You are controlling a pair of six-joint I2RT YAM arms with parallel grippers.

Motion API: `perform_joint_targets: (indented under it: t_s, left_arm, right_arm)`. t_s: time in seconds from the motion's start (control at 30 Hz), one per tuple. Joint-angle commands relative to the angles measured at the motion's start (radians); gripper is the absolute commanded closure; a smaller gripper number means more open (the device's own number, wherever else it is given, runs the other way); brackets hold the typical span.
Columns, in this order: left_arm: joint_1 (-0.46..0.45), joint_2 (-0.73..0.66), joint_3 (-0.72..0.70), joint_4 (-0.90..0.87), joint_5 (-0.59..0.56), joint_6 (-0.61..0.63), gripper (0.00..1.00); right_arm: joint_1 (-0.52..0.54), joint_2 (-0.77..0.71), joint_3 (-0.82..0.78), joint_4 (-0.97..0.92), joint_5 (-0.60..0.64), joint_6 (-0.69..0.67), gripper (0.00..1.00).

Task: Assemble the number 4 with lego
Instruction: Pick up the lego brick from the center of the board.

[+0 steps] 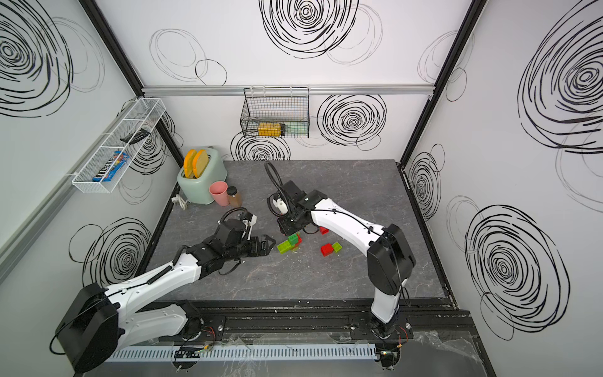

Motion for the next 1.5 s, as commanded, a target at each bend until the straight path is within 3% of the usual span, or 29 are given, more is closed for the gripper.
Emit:
perform_joint_targets:
  t_s: [0.0, 0.43, 0.8, 1.47]
  left_arm:
    - [0.023, 0.002, -0.028, 0.052, 0.026, -0.061, 0.04]
    - [0.075, 0.031, -0.065, 0.076, 0.086, -0.043, 0.04]
    - [0.113, 0.09, -0.055, 0.105, 0.1, -0.054, 0.04]
    - [0.113, 0.149, -0.053, 0.121, 0.121, -0.035, 0.04]
  right_arm:
    - [0.012, 0.03, 0.042, -0.143, 0.068, 0.048, 1.0]
    - [0.014, 0.049, 0.115, -0.16, 0.06, 0.09, 1.0]
    - [0.032, 0.03, 0.086, -0.166, 0.094, 0.274, 1.0]
    - [0.038, 0.079, 0.056, -0.171, 0.111, 0.283, 1.0]
